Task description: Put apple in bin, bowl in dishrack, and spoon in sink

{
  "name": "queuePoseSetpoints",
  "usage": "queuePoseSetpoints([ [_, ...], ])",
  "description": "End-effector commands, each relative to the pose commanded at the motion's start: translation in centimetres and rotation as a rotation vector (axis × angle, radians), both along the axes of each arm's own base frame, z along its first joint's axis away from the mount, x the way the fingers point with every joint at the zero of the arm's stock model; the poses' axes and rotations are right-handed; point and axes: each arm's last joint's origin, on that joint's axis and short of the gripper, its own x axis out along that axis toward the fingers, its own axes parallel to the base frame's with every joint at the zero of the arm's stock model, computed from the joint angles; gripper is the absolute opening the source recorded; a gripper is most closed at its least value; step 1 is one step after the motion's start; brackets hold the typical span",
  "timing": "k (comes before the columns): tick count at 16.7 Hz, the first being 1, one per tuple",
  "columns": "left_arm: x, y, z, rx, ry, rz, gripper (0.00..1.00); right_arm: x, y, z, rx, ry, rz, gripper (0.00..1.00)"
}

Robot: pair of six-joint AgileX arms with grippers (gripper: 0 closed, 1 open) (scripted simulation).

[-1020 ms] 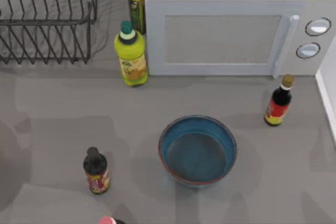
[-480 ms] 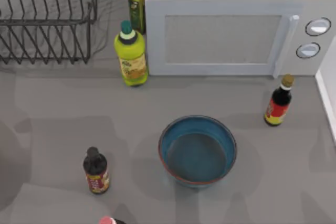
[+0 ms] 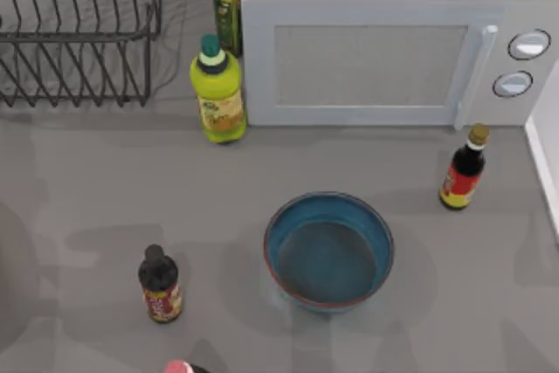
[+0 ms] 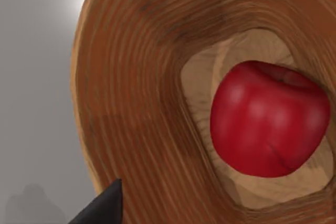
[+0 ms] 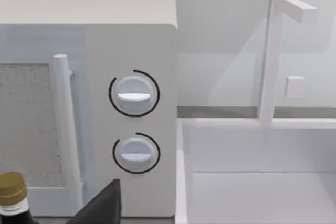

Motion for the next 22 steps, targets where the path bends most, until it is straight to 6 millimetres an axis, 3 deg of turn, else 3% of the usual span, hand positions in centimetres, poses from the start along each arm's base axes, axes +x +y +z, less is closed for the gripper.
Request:
queuePoseSetpoints([
  [6,-7.0,-3.0,0.7,0.013,-0.436,-0.007,1.0,0.0,0.0,0.0,0.0,0.0,0.0,1.0],
  [12,-13.2,-5.3,-2.2,-0.058,-0.907,-0.067,1.0,0.0,0.0,0.0,0.0,0.0,0.0,1.0],
  [17,-15.5,-6.3,-5.3,-0.146,-1.216,-0.147,1.0,0.0,0.0,0.0,0.0,0.0,0.0,1.0],
  [22,-15.9,-6.6,-6.7,-0.19,-1.331,-0.19,1.0,0.0,0.0,0.0,0.0,0.0,0.0,1.0],
])
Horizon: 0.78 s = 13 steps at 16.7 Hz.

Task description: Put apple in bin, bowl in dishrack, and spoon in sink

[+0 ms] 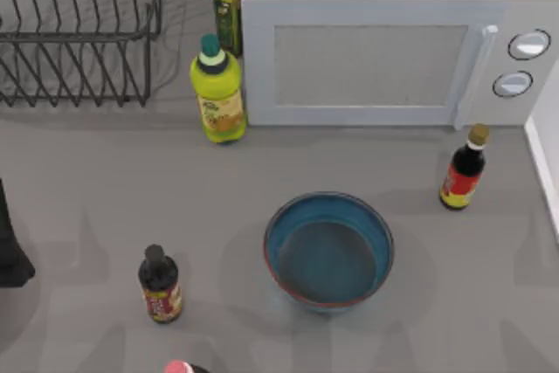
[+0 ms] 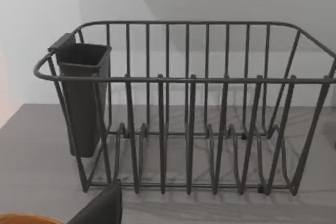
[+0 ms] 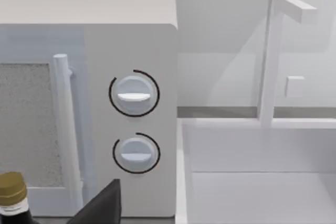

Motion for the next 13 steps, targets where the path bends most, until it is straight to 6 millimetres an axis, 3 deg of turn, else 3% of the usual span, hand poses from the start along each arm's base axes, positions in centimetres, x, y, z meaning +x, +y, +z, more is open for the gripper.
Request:
queuePoseSetpoints([
  [7,0.0,-0.1,0.6,-0.009,0.019,-0.007,1.0,0.0,0.0,0.0,0.0,0.0,0.0,1.0],
  [10,0.1,-0.6,2.8,-0.049,0.086,-0.056,1.0,0.0,0.0,0.0,0.0,0.0,0.0,1.0],
  [13,0.9,-1.5,6.3,-0.109,0.205,-0.125,1.0,0.0,0.0,0.0,0.0,0.0,0.0,1.0],
])
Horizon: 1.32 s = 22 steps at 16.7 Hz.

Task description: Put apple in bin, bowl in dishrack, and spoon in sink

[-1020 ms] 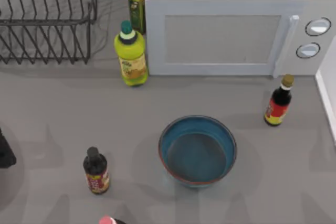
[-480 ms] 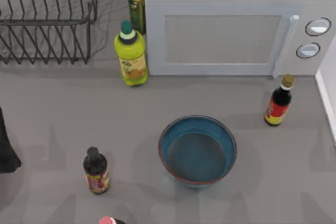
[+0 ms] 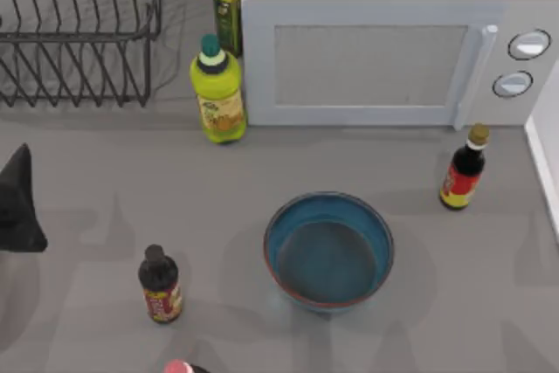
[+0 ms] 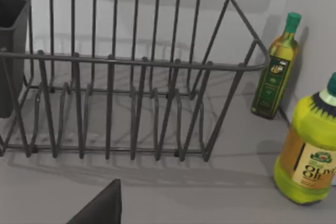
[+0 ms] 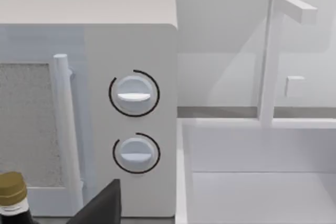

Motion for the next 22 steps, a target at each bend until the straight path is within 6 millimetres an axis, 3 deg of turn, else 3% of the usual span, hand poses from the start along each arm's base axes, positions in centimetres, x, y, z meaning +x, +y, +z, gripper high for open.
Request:
queuePoseSetpoints([
  [3,1.9,-1.5,4.2,-0.061,0.165,-0.076,1.0,0.0,0.0,0.0,0.0,0.0,0.0,1.0],
  [6,5.0,-4.1,8.3,-0.107,0.361,-0.141,1.0,0.0,0.0,0.0,0.0,0.0,0.0,1.0],
  [9,9.1,-8.3,11.3,-0.126,0.572,-0.186,1.0,0.0,0.0,0.0,0.0,0.0,0.0,1.0],
  [11,11.9,-11.9,12.3,-0.12,0.714,-0.199,1.0,0.0,0.0,0.0,0.0,0.0,0.0,1.0],
  [13,14.3,-16.1,12.4,-0.098,0.85,-0.198,1.0,0.0,0.0,0.0,0.0,0.0,0.0,1.0],
  [16,16.8,-22.7,10.7,-0.04,1.034,-0.173,1.0,0.0,0.0,0.0,0.0,0.0,0.0,1.0],
  [19,17.8,-28.8,7.6,0.037,1.18,-0.125,1.0,0.0,0.0,0.0,0.0,0.0,0.0,1.0],
  [22,17.4,-33.4,4.2,0.114,1.282,-0.069,1.0,0.0,0.0,0.0,0.0,0.0,0.0,1.0],
])
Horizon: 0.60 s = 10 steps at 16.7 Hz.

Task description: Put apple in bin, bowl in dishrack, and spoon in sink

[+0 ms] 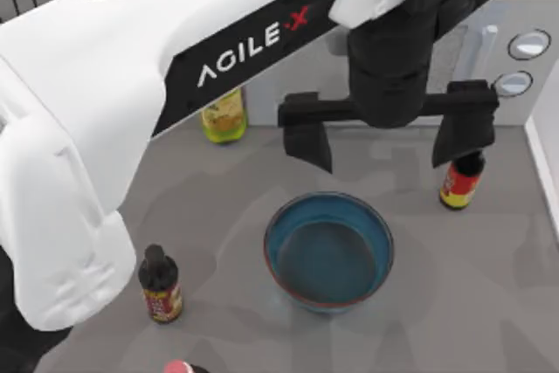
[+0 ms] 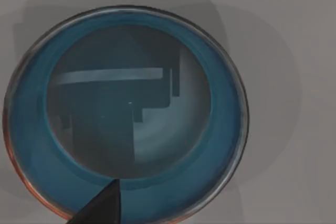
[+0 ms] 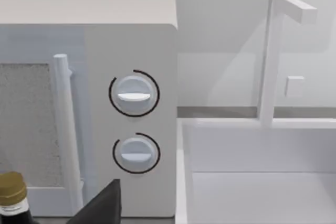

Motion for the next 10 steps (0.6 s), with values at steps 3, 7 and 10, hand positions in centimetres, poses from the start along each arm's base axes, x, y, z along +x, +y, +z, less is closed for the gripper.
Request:
queuePoseSetpoints([
  [3,-0.7,-2.8,-2.7,0.072,0.056,0.004,1.0,0.0,0.0,0.0,0.0,0.0,0.0,1.0],
  [7,-1.1,-3.7,-3.7,0.097,0.073,0.007,1.0,0.0,0.0,0.0,0.0,0.0,0.0,1.0],
  [10,-0.9,-3.6,-3.7,0.097,0.074,0.011,1.0,0.0,0.0,0.0,0.0,0.0,0.0,1.0],
])
